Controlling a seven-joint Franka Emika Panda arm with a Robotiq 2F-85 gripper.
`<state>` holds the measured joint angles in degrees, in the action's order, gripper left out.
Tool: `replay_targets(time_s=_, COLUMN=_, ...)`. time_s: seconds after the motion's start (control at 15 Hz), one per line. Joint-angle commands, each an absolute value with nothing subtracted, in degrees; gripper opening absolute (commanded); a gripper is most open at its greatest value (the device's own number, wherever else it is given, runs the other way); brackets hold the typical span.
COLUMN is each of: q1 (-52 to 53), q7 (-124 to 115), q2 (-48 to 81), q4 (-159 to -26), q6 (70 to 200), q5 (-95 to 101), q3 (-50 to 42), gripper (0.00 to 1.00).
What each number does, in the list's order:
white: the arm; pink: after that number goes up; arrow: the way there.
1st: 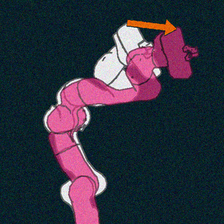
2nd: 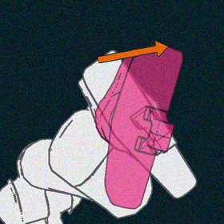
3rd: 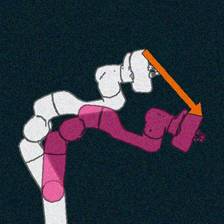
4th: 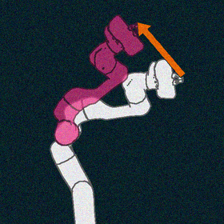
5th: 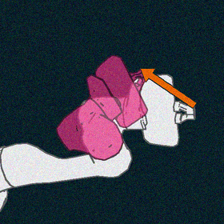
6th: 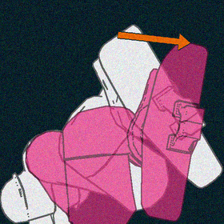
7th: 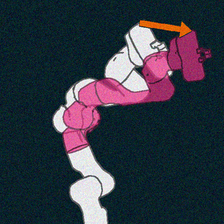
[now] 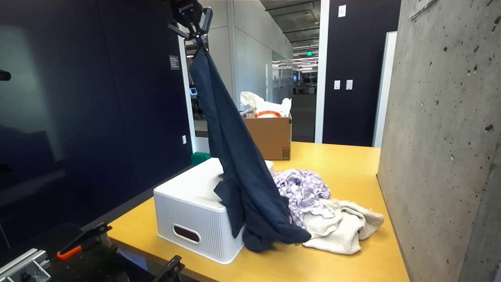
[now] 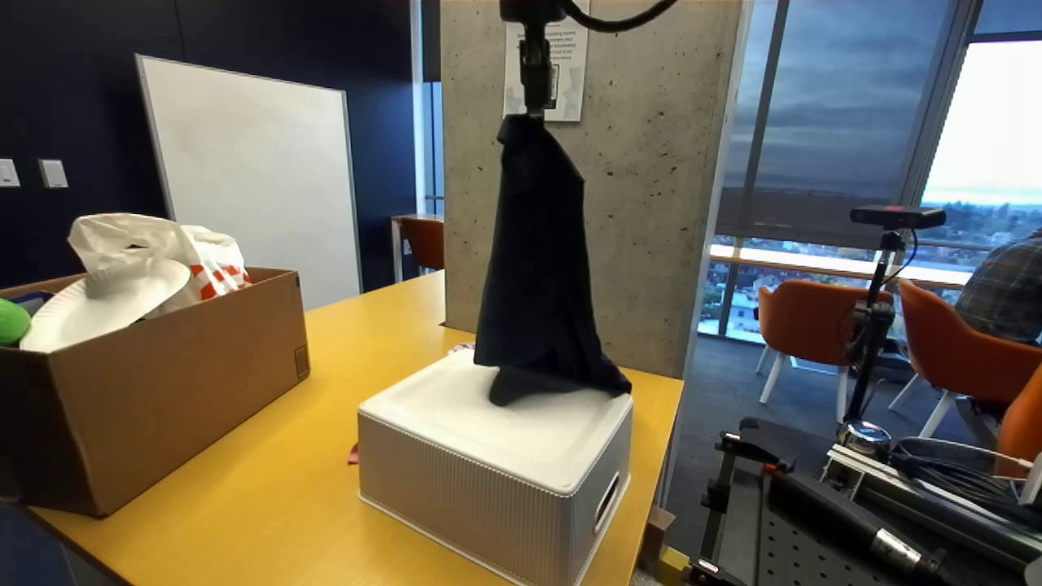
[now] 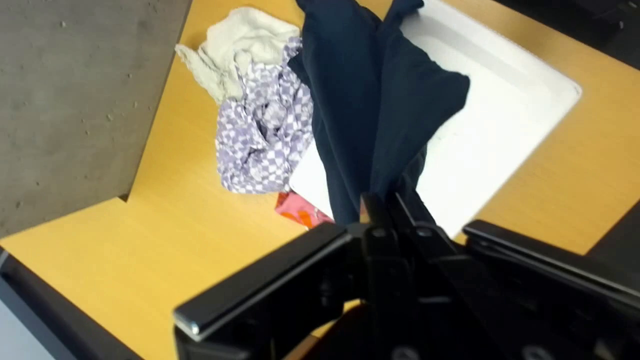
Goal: Spread the blue shirt on the box evenly over the box
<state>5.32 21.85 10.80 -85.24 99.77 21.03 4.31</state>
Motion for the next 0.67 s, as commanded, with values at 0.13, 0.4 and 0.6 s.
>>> replay_targets(time_s=0.13, q1=12.06, q7=23.51, q2=24.42, q4=-66.59, q6=91.35, q5=23.0, q3=8.12, gripper=0.01)
replay_targets(time_s=0.4, q1=13.74, q7=24.91, q2=32.49, q4=-58.62, q6=88.99, q5=21.82, q3=7.25, gripper=0.42)
replay_targets(time_s=0.6, q1=13.32, q7=26.42, q2=35.82, q4=-53.6, q6=86.79, q5=21.13, q3=6.34, gripper=0.65)
